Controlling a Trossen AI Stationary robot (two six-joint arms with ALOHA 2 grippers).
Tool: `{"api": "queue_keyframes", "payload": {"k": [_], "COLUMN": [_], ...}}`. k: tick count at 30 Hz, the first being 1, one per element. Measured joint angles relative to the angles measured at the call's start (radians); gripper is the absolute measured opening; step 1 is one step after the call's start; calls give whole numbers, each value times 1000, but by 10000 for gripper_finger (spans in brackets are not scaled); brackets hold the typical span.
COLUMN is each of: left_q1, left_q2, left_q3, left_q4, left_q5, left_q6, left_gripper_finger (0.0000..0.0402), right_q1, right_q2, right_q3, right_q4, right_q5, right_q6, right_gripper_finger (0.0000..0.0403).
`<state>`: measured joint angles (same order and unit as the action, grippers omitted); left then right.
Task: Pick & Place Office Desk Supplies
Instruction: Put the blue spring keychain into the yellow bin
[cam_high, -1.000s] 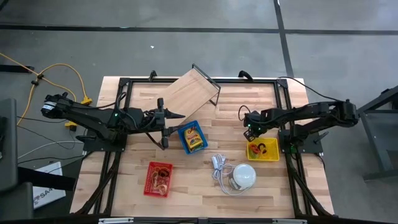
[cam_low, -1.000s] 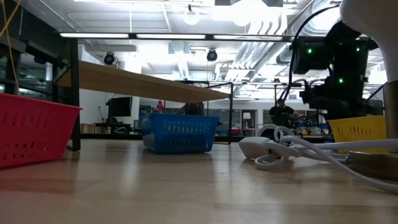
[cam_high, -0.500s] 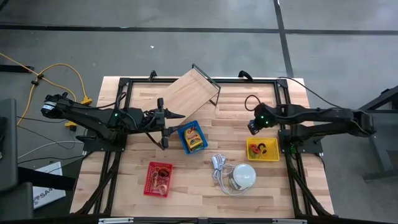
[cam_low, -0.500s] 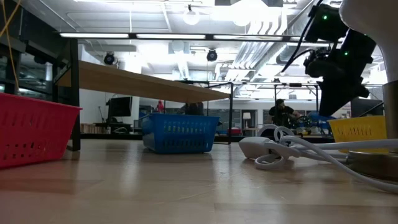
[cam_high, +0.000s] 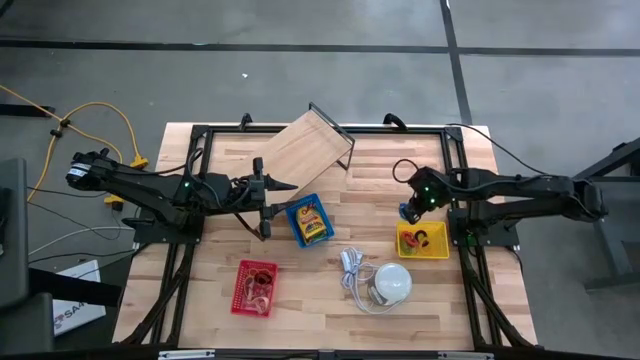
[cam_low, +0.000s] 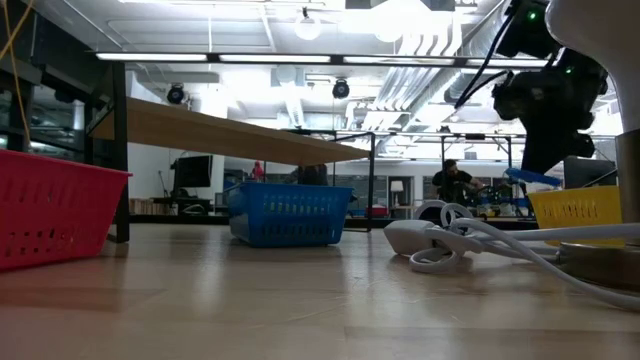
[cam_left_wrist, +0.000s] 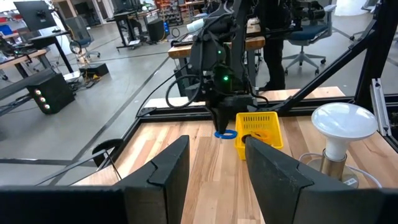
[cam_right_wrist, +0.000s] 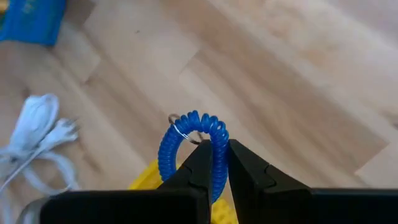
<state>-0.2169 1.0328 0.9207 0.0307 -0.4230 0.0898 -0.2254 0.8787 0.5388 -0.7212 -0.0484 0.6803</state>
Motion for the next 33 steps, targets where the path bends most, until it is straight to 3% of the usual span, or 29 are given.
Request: {"api": "queue_keyframes", "payload": {"k": [12,19,33], "left_q1": [0,0,0], "left_q2": [0,0,0], "left_q3": [0,0,0], "left_q4": [0,0,0], "left_q5": [0,0,0], "left_q6": [0,0,0], "left_gripper_finger": [150,150,150], "right_q1": [194,291,326], "right_q2": [0,0,2], "right_q3": [1,1,1], "right_q4": [-60,-129,-129], "right_q5": [-106,-67,-52], "right_q6": [100,216,270], "right_gripper_finger": [25,25,44]}}
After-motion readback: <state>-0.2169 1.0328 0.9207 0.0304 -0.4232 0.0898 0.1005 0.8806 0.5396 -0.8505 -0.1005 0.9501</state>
